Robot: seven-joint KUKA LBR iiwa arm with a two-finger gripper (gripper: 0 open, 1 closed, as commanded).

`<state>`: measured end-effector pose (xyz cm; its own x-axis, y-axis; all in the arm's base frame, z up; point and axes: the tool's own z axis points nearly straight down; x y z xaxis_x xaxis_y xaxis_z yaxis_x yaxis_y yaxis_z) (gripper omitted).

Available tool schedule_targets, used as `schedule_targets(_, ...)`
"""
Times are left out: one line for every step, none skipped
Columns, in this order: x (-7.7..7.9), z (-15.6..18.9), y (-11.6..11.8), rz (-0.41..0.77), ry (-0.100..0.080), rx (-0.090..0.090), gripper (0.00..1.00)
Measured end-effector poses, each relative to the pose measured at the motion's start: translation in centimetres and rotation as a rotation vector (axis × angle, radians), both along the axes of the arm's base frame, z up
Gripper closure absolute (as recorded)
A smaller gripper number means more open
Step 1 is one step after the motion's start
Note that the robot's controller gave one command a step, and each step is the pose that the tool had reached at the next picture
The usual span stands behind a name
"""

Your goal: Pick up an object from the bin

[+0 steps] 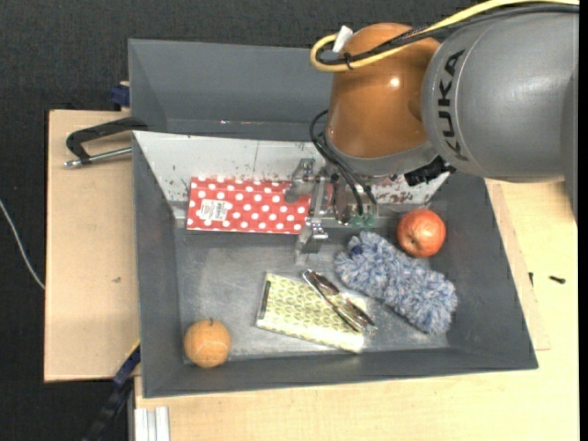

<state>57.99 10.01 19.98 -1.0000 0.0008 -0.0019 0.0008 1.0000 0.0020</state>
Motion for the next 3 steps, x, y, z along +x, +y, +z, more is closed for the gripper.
schedule_targets(0.0, 0.0, 0.0, 0.000, 0.000, 0.000, 0.00)
schedule_targets(-3.0, -2.6, 0.0, 0.061, -0.007, 0.000, 0.00)
schedule_targets(-4.0, -7.9, -0.7, 0.131, -0.004, 0.000, 0.00)
